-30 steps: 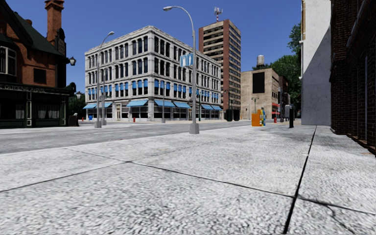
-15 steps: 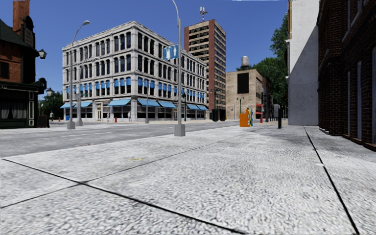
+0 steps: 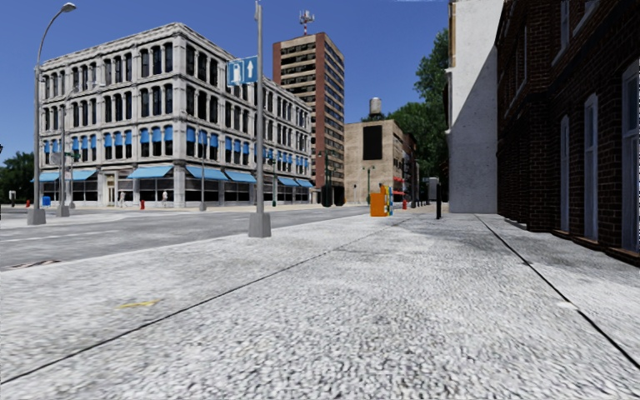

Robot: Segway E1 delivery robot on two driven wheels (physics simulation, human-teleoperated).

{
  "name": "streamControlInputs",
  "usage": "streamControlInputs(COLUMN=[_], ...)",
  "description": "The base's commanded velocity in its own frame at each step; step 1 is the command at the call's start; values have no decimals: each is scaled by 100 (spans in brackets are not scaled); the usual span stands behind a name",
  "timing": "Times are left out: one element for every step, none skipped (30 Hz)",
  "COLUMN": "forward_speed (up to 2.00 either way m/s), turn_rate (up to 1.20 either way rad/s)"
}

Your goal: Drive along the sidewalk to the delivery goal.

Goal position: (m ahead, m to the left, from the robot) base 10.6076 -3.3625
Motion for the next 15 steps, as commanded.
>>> streamControlInputs(forward_speed=[200,200,200,200,200,200,200,200,200,200,200,200,200,200,200], turn_rate=[-38,-38,-38,-38,-38,-38,-38,-38,-38,-38,-38,-38,-38,-38,-38])
